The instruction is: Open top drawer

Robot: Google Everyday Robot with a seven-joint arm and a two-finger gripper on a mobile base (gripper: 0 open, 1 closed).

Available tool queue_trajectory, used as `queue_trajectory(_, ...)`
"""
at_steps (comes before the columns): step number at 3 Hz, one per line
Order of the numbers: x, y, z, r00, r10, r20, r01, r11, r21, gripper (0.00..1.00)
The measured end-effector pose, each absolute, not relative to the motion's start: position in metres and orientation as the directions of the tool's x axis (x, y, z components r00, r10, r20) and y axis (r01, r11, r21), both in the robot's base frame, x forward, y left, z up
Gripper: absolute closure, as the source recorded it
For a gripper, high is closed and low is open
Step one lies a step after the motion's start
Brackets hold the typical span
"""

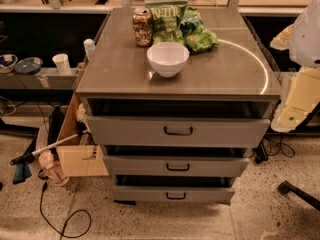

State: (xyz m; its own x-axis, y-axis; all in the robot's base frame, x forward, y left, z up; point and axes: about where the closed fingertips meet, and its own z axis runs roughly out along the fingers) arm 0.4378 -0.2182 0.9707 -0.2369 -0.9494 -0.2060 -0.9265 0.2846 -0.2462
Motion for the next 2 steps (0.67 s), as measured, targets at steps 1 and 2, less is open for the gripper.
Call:
queue_trajectory(1,0.439,-0.22,0.948,-0.276,-0.937,-0.214,-0.913,0.325,-0.245,0.0)
queue_trajectory(2,0.438,-0.22,0.926,-0.299,-0.924,-0.239,-0.909,0.352,-0.223,0.0)
